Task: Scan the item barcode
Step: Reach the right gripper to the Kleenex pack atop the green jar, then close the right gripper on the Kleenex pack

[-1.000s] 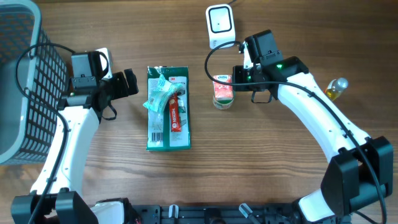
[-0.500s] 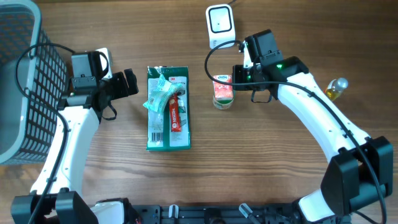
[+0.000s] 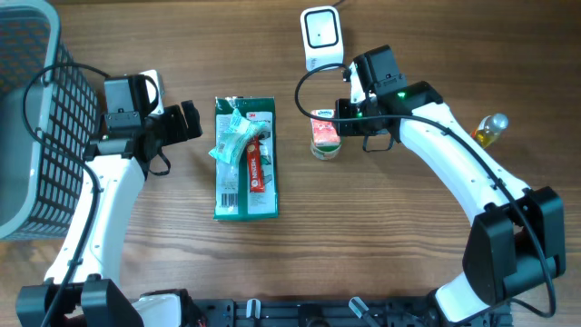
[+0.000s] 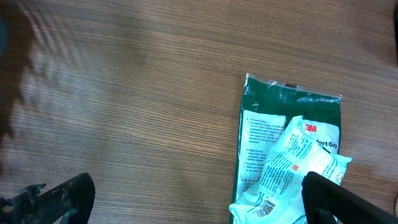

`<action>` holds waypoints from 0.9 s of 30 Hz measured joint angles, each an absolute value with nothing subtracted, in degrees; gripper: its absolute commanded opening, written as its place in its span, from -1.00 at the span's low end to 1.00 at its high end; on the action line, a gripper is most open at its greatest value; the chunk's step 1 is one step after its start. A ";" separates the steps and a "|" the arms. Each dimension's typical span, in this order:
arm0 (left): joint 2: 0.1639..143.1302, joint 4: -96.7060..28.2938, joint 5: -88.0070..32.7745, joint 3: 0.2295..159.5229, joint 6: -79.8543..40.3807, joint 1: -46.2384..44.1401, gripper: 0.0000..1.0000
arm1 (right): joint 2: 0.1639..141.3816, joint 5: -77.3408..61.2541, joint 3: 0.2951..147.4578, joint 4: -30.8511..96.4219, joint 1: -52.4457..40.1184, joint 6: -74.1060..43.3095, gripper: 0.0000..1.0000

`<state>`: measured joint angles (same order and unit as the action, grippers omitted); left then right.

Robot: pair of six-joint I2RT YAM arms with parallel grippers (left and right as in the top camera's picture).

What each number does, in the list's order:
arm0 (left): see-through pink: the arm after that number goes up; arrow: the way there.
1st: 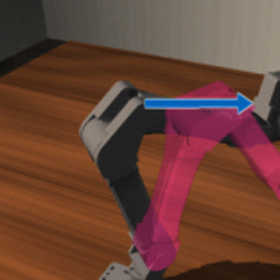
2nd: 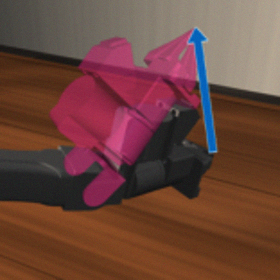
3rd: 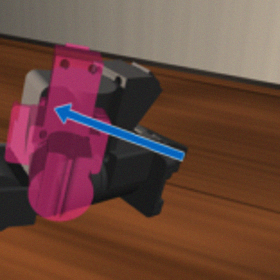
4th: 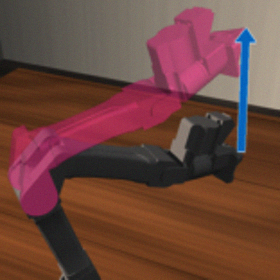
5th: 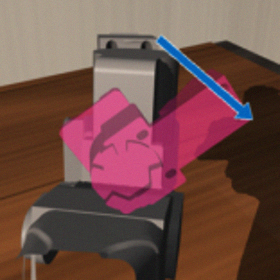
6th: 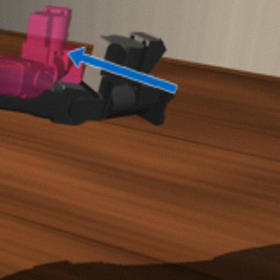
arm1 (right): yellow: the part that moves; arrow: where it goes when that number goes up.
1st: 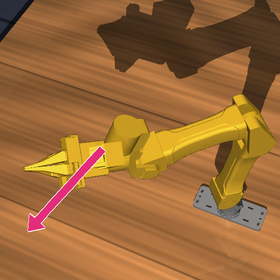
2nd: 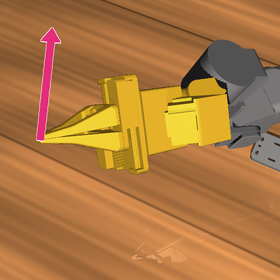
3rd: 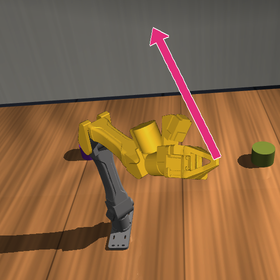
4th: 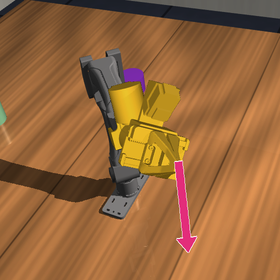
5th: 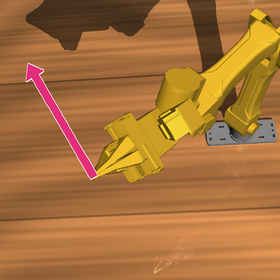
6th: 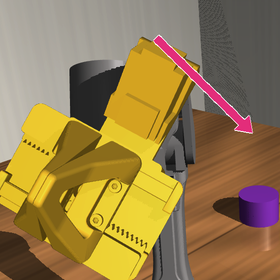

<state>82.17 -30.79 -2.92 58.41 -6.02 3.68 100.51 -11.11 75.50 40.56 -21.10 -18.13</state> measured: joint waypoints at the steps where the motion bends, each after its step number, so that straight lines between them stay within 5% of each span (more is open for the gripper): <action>1: 82.17 -30.79 -2.94 58.41 -6.02 3.68 1.00 | 100.77 -11.14 75.50 40.49 -21.10 -18.15 -0.35; 27: 82.17 -30.79 -2.92 58.41 -6.02 3.68 1.00 | 102.32 -18.46 75.50 39.77 -21.04 -18.15 -0.08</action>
<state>82.17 -30.79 -2.92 58.41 -6.02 3.68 102.32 -18.46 75.50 39.77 -21.04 -18.15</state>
